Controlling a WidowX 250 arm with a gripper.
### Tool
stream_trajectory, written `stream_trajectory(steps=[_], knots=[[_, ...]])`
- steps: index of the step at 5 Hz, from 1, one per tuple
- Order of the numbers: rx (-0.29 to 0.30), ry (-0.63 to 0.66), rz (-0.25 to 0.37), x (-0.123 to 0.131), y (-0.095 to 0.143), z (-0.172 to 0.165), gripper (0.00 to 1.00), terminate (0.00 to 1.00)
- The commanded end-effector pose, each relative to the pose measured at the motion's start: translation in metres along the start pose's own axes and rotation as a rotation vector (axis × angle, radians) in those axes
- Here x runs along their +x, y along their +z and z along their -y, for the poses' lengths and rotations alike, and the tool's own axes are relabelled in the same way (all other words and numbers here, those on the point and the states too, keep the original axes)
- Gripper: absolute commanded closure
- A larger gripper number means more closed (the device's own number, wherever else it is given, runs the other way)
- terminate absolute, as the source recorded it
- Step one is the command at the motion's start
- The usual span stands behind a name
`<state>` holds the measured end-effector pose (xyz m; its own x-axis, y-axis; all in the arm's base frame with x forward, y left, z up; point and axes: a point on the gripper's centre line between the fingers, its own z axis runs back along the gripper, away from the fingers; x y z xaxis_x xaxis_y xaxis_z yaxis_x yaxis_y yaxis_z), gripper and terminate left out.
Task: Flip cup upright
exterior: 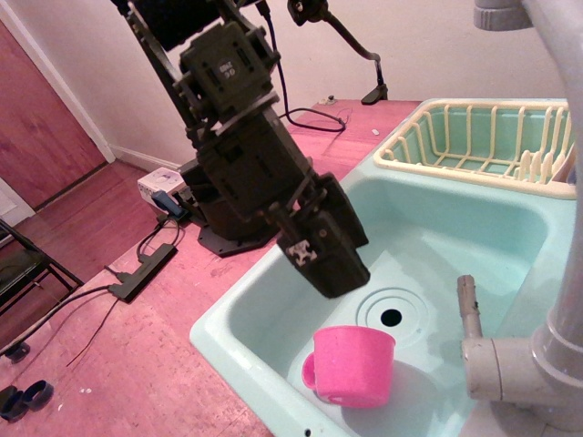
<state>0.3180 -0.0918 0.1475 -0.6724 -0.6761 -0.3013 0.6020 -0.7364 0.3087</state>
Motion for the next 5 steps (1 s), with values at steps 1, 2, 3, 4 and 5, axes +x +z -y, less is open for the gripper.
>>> stream_trajectory(steps=[1,2,3,4,5], knots=[[0.065,0.02,-0.002,0.002,-0.011,-0.025,0.0,0.0],[0.075,0.018,0.018,0.007,-0.018,-0.029,0.0,0.0],[0.08,0.017,0.038,0.017,-0.021,-0.026,0.0,0.0],[0.087,0.012,0.05,0.024,-0.022,-0.024,0.0,0.0],[0.098,-0.006,0.07,0.03,-0.023,-0.026,0.0,0.0]])
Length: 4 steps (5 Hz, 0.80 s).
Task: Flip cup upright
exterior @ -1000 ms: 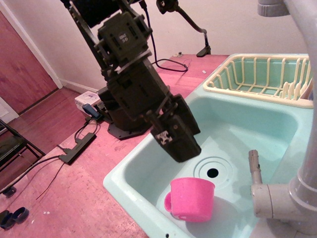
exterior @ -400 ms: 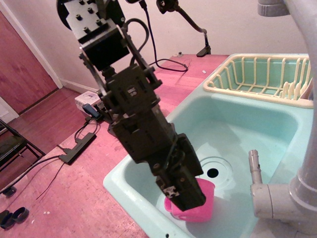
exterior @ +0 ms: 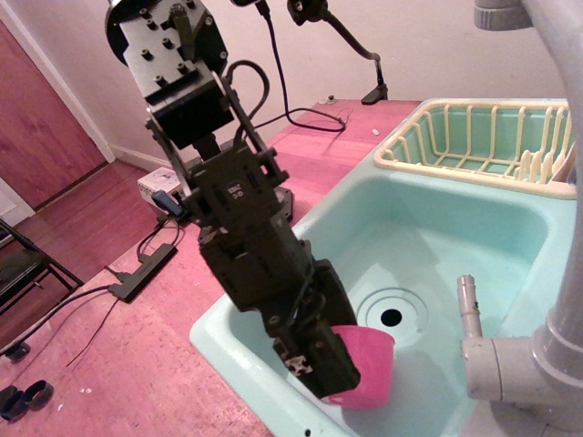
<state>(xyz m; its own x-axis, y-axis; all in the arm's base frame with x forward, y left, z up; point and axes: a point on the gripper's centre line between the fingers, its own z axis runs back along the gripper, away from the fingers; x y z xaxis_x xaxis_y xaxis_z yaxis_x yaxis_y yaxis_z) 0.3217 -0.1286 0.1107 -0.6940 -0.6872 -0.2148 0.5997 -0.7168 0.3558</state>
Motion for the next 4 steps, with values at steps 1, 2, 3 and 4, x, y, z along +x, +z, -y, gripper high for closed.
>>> stream_trajectory(steps=[1,2,3,4], knots=[[0.049,-0.044,-0.002,0.002,0.012,-0.011,0.0,0.0],[0.044,-0.044,-0.004,0.005,0.01,-0.013,1.0,0.0],[0.031,-0.076,0.037,0.004,0.003,-0.023,1.0,0.0],[-0.004,-0.104,0.066,0.004,-0.004,-0.033,1.0,0.0]])
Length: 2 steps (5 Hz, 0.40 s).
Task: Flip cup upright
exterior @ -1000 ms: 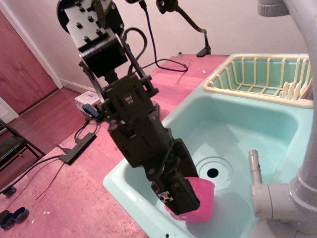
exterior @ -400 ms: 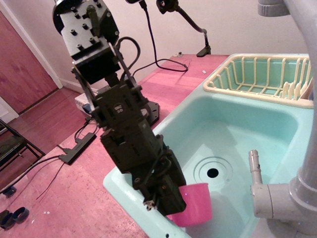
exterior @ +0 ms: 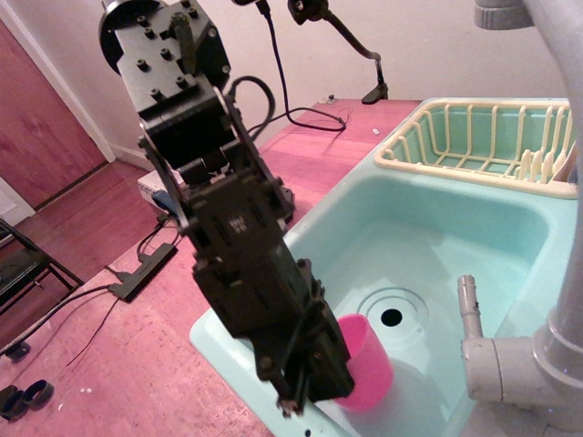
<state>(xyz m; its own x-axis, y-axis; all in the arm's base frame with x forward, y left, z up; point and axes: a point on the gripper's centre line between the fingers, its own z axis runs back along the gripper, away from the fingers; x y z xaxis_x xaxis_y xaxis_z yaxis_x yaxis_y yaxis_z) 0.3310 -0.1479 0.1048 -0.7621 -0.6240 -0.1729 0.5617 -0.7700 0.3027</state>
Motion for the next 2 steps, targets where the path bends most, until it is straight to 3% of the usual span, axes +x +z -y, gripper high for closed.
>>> stream_trajectory(steps=[1,2], knots=[[-0.098,-0.096,0.046,-0.013,0.01,-0.015,1.0,0.0],[-0.169,-0.105,0.042,-0.023,0.02,0.003,1.0,0.0]])
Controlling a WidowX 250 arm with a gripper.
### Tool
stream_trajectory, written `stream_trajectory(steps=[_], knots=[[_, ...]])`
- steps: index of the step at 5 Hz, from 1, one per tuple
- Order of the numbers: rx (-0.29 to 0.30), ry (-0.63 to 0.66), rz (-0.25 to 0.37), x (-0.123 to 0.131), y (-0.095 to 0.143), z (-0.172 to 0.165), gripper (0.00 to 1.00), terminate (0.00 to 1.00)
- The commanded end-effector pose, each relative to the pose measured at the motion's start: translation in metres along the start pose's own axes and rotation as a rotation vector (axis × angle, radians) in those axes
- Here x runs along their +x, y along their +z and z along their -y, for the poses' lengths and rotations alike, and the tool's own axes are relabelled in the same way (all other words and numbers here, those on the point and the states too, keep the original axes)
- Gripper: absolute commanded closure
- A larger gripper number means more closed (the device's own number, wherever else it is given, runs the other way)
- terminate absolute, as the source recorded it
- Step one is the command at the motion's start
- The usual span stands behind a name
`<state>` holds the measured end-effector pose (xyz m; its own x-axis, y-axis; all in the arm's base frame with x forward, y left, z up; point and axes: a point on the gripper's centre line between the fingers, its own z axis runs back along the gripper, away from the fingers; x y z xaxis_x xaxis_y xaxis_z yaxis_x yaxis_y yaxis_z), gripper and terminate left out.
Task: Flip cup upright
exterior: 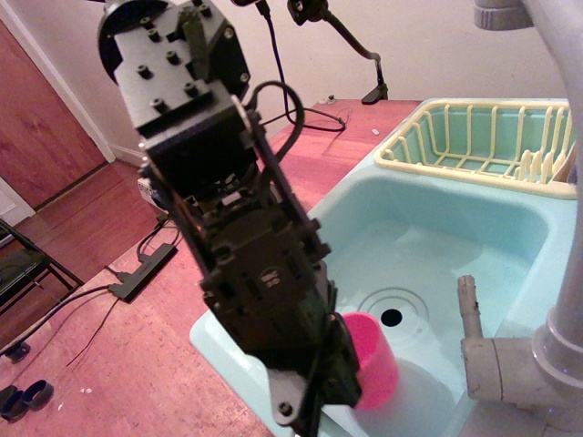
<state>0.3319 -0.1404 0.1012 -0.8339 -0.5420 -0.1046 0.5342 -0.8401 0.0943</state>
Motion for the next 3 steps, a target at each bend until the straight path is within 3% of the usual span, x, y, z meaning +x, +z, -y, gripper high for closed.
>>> stream_trajectory(steps=[1,2,3], knots=[[-0.01,0.023,-0.063,-0.021,0.03,0.016,1.0,0.0],[-0.024,0.044,-0.045,-0.019,0.028,0.02,1.0,0.0],[-0.02,0.073,-0.038,-0.013,0.029,0.027,0.0,1.0]])
